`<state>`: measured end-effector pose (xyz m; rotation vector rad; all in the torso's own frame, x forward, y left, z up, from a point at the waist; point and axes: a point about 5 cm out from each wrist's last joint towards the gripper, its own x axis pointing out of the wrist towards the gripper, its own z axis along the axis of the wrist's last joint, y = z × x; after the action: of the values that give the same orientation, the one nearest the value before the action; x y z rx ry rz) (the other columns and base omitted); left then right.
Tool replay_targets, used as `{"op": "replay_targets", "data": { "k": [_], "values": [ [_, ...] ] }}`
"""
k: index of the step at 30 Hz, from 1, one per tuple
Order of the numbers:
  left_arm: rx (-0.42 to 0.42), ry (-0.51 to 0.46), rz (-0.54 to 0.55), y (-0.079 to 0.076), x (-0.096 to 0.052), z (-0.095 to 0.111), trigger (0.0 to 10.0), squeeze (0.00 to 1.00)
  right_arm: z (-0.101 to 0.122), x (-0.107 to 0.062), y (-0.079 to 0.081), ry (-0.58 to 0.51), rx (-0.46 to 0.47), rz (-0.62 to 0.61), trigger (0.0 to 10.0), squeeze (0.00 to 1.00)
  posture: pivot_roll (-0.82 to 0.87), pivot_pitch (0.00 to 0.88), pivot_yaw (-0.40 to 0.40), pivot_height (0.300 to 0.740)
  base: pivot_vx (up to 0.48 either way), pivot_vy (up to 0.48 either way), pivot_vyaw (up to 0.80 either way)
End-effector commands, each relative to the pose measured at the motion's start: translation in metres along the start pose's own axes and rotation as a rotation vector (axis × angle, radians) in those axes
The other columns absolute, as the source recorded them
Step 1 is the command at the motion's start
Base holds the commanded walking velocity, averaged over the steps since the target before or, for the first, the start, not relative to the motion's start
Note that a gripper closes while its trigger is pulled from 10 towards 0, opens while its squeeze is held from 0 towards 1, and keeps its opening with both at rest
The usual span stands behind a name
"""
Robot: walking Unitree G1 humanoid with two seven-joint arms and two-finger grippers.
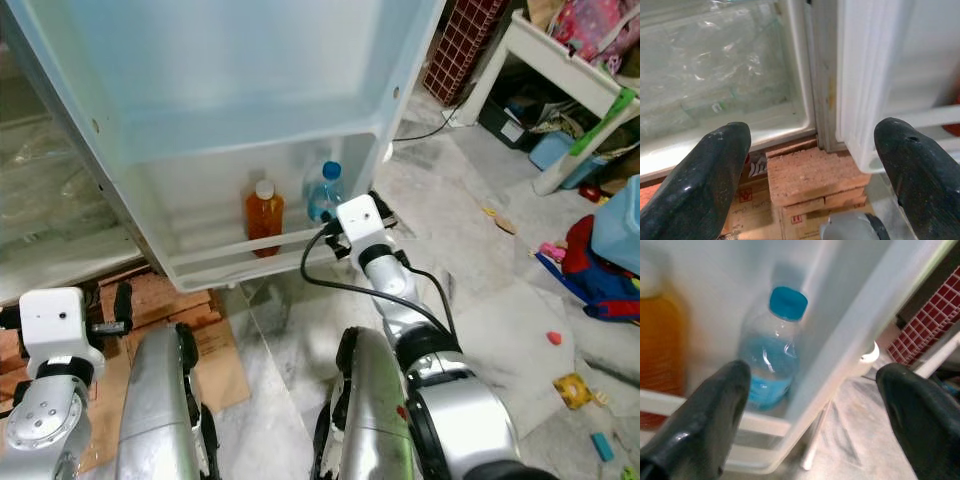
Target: Restocking fridge
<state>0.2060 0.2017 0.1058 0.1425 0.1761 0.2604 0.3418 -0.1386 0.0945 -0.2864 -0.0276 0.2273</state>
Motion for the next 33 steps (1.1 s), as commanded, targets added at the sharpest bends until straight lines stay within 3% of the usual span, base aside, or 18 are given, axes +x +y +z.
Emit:
{"op": "replay_targets", "data": {
  "k": [1,2,7,14,15,19,25,29,33],
  "values": [
    [-0.006,0.015,0.002,-0.001,0.0,-0.004,10.0,0.0,0.0,-0.011,-0.004,-0.002,0.042,0.001,10.0,1.0,0.15,0.049,-0.091,0.503,0.0,0.0,0.0],
    [-0.006,0.015,0.002,-0.001,0.0,-0.004,10.0,0.0,0.0,-0.011,-0.004,-0.002,0.042,0.001,10.0,1.0,0.15,0.049,-0.091,0.503,0.0,0.0,0.0],
    [-0.041,0.026,-0.037,-0.012,0.011,-0.008,10.0,0.0,0.001,-0.044,0.005,-0.005,0.136,0.059,10.0,1.0,0.09,0.0,-0.076,0.503,0.0,0.0,0.0],
    [-0.039,-0.008,-0.101,-0.023,0.021,-0.004,10.0,0.0,0.003,-0.057,-0.005,-0.001,0.209,0.012,10.0,1.0,0.07,0.0,-0.055,0.503,0.0,0.0,0.0],
    [-0.041,-0.017,-0.097,-0.022,0.022,-0.004,10.0,0.0,0.005,-0.059,-0.008,0.008,0.236,0.011,10.0,0.0,0.06,0.0,-0.052,0.503,0.0,0.0,0.0],
    [-0.045,-0.017,-0.089,-0.02,0.024,-0.007,10.0,0.0,0.012,-0.06,-0.013,-0.018,0.299,0.021,10.0,0.0,0.06,0.0,-0.049,0.507,0.0,0.0,-0.1],
    [-0.037,-0.021,-0.043,-0.016,0.021,-0.009,10.0,0.0,0.02,-0.059,-0.01,-0.043,0.292,0.034,10.0,0.0,0.06,0.0,-0.05,0.543,0.0,0.0,-0.14],
    [-0.048,0.031,-0.016,-0.006,0.016,-0.017,10.0,0.0,0.021,-0.065,-0.011,-0.029,0.327,0.023,10.0,0.0,0.06,0.0,-0.051,0.566,0.0,0.0,0.0],
    [-0.036,0.048,-0.039,0.0,0.004,-0.027,10.0,0.0,0.016,-0.082,-0.012,0.008,0.356,0.019,10.0,0.0,0.06,0.0,-0.049,0.594,0.0,0.0,0.0]
  ]
}}
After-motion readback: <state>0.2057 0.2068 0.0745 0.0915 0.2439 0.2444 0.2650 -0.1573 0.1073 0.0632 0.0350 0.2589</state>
